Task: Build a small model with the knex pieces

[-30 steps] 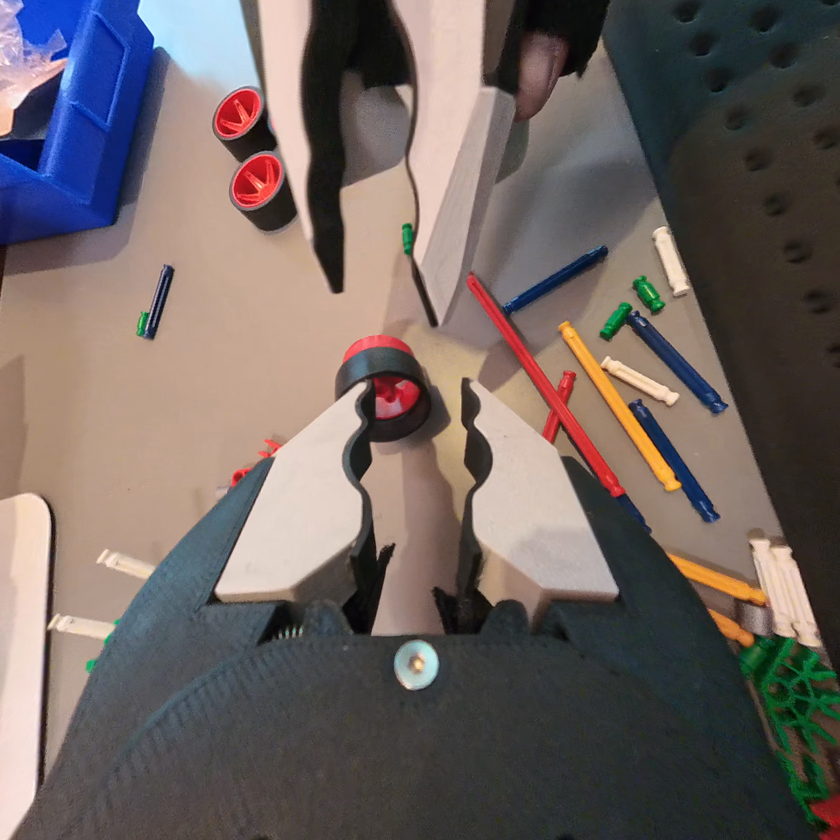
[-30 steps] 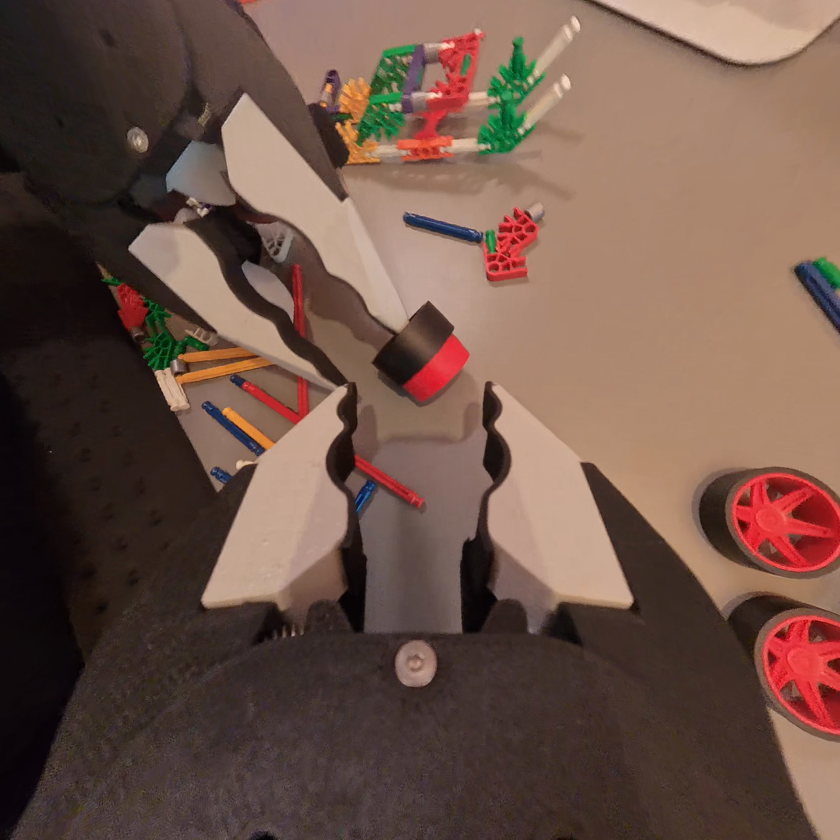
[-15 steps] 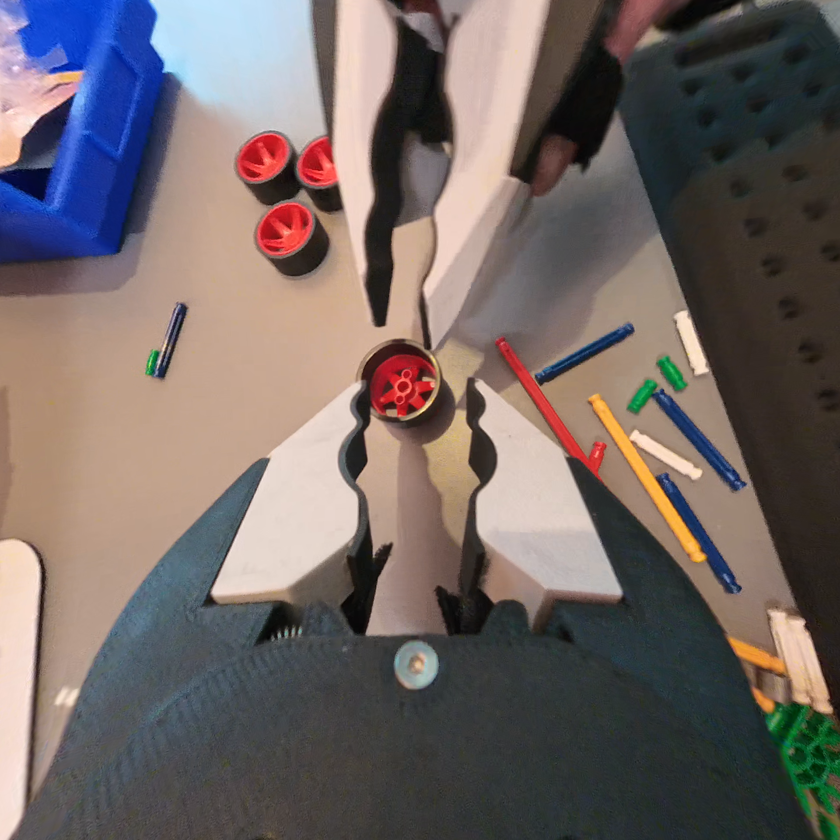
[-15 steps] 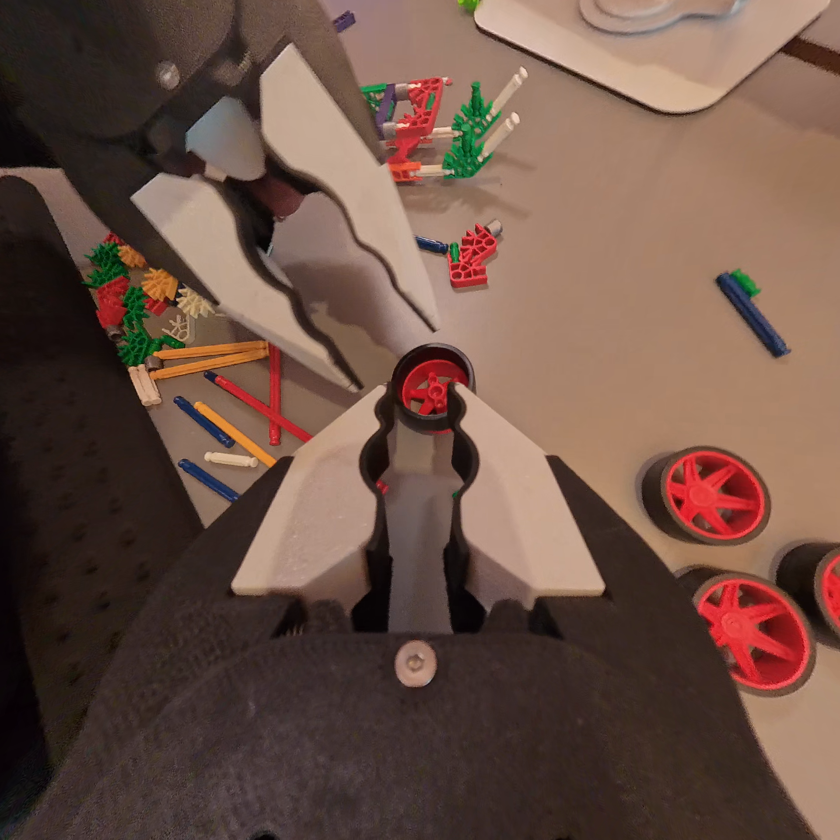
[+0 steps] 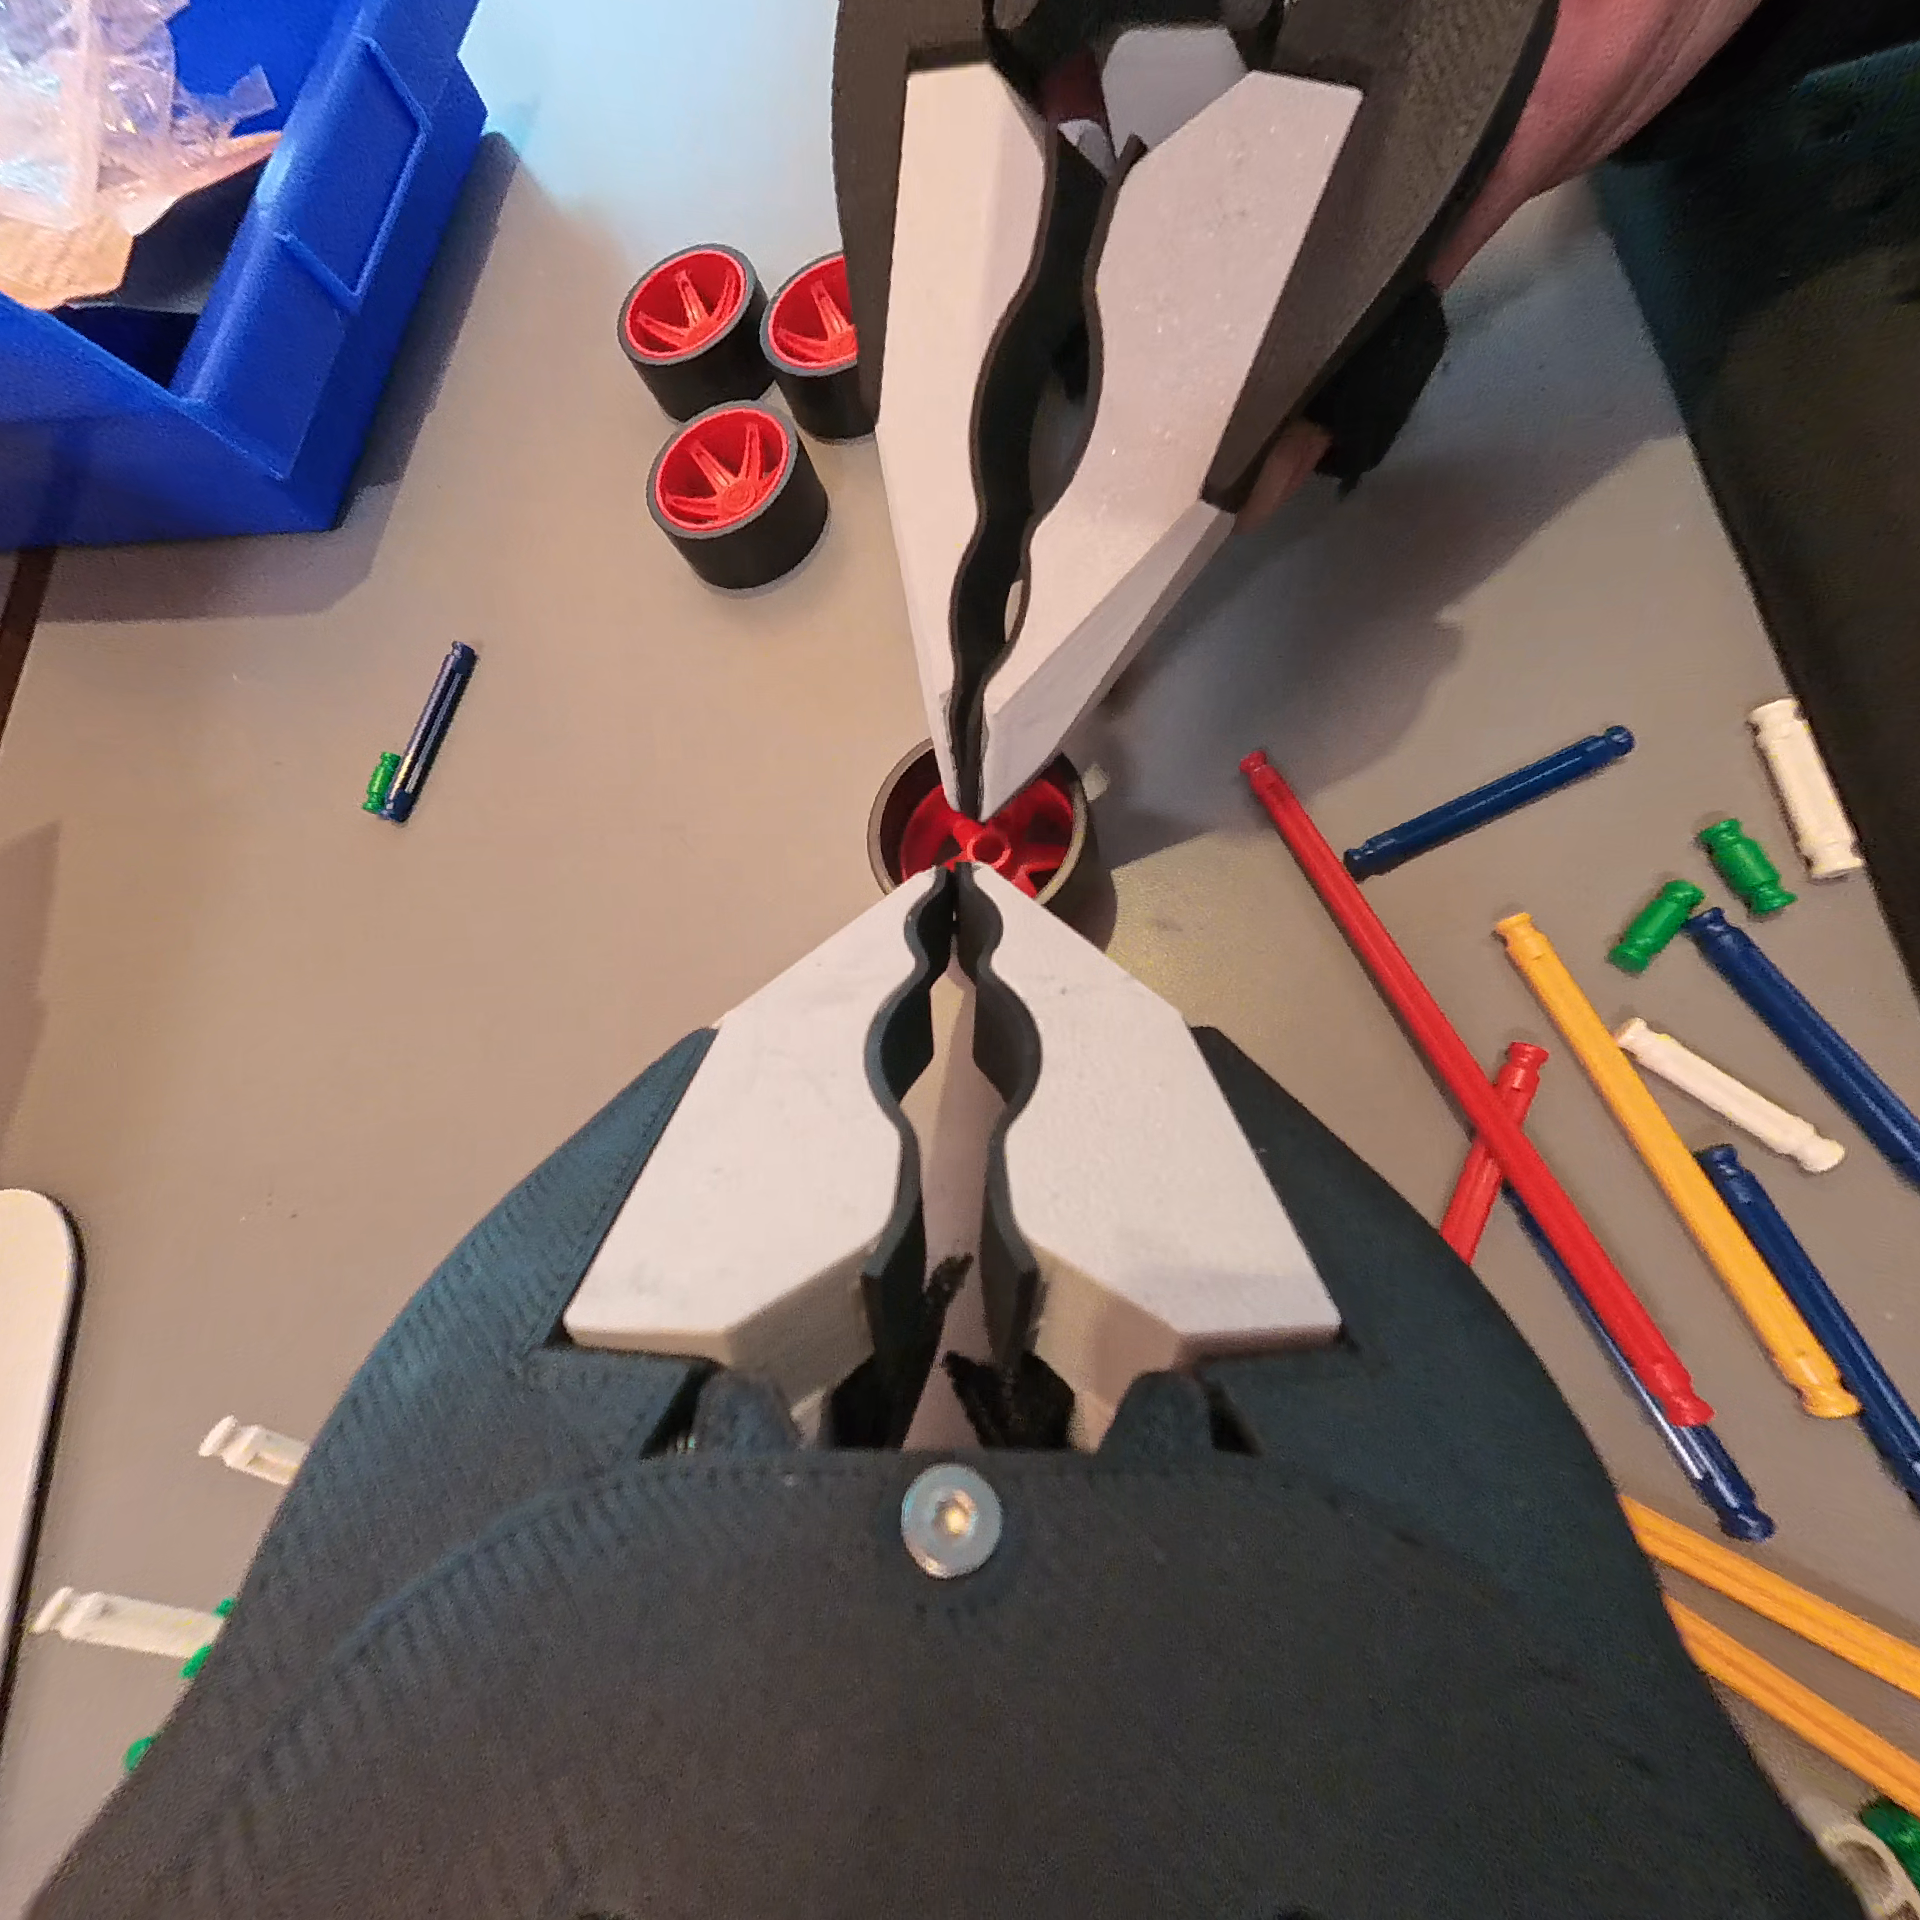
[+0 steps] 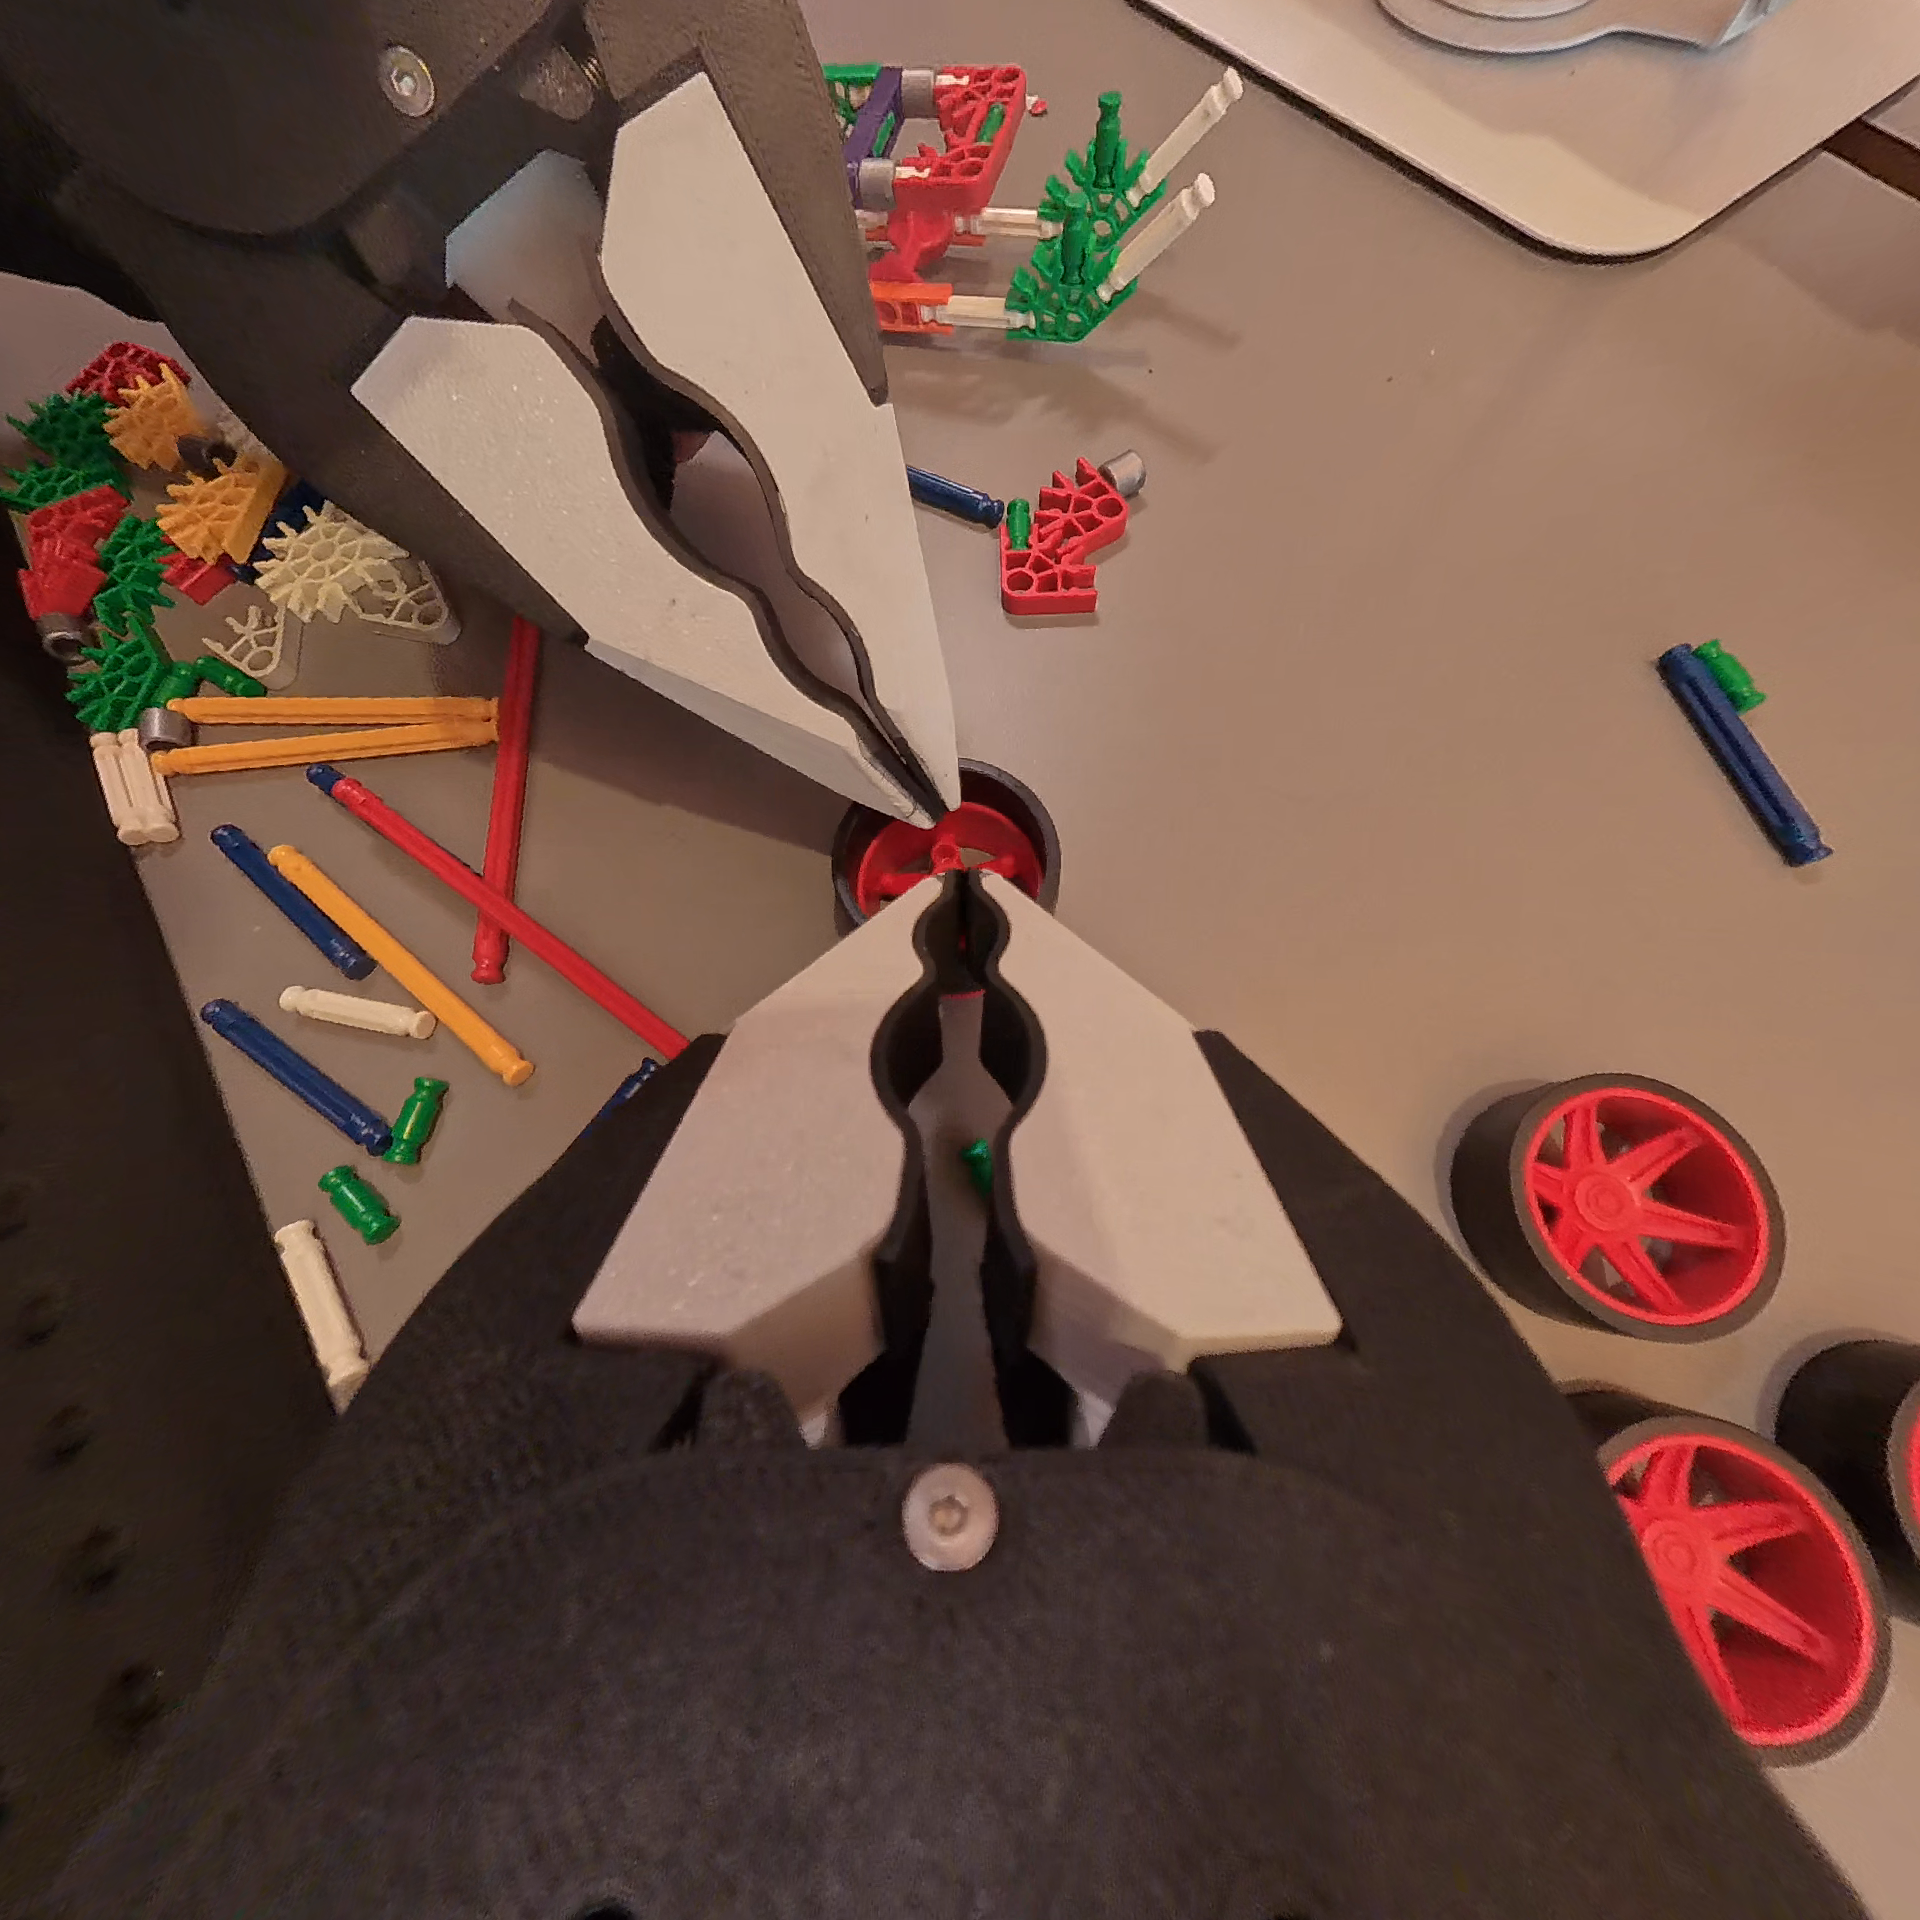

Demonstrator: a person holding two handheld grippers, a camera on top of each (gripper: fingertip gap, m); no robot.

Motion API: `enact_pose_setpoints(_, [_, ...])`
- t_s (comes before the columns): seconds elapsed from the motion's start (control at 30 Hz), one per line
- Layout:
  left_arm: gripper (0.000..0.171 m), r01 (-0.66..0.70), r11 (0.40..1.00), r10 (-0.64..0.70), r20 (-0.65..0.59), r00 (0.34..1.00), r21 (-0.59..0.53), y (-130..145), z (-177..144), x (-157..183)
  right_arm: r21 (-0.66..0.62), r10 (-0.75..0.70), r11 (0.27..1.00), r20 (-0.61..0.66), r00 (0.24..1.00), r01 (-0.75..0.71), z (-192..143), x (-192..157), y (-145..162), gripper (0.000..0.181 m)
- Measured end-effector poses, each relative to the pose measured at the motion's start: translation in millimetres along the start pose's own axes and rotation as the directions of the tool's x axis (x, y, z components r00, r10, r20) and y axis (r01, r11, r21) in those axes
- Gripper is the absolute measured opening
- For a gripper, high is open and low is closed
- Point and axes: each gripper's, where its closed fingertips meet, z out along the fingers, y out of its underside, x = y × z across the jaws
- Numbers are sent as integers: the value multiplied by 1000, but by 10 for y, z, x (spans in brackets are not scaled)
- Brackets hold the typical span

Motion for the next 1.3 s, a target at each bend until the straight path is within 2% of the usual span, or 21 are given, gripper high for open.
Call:
enact_pose_setpoints(0.17, [0,-17,1000,17,19,1000,-18,49,57,5,16,49,999,37,998,-50,45,-15,54,0])
enact_pose_setpoints(0.27, [0,22,998,-25,53,998,58,65,87,0,1,81,997,56,995,-81,87,9,51,0])
enact_pose_setpoints(0.33, [0,-9,1000,7,73,997,25,57,89,4,-11,78,997,59,995,-77,98,7,44,0])
enact_pose_setpoints(0.4, [0,24,999,-26,55,998,29,56,77,3,-32,135,991,76,988,-133,81,2,27,0])
enact_pose_setpoints(0.47, [0,34,999,-34,45,998,5,32,24,-10,-78,104,992,62,993,-99,-10,5,3,5])
enact_pose_setpoints(0.5, [0,50,999,-50,20,999,12,-7,-11,4,-58,89,995,70,994,-85,-76,-10,-74,21])
enact_pose_setpoints(0.57, [16,65,998,-65,-23,998,-6,-26,-55,6,-54,60,997,94,994,-55,-189,-34,-173,23])
enact_pose_setpoints(0.6, [19,56,998,-57,-43,997,-12,-36,-67,11,-86,33,996,80,996,-26,-211,-4,-161,28])
enact_pose_setpoints(0.7, [21,51,998,-53,-88,995,-28,-69,-37,-9,-191,-40,980,57,998,50,-202,61,-87,30])
enact_pose_setpoints(0.77, [30,35,997,-42,-98,994,-73,-54,25,-28,-254,-61,964,66,996,76,-145,66,-8,33])
enact_pose_setpoints(0.87, [29,21,990,-41,-137,990,-141,57,108,17,-304,-64,949,91,994,89,-67,48,86,33])
enact_pose_setpoints(0.93, [25,41,991,-62,-161,985,-129,43,110,62,-324,-56,942,101,993,86,-42,34,131,32])
enact_pose_setpoints(1.03, [30,45,990,-64,-144,987,-136,61,83,43,-256,-46,964,109,993,73,-113,-23,-18,32])
enact_pose_setpoints(1.13, [28,74,994,-84,-139,987,-79,-40,-25,-1,-237,-56,968,115,992,82,-189,-52,-87,37])
enact_pose_setpoints(1.3, [31,67,992,-84,-169,982,-105,-2,-89,60,-228,-86,967,130,988,114,-105,-134,-120,42])
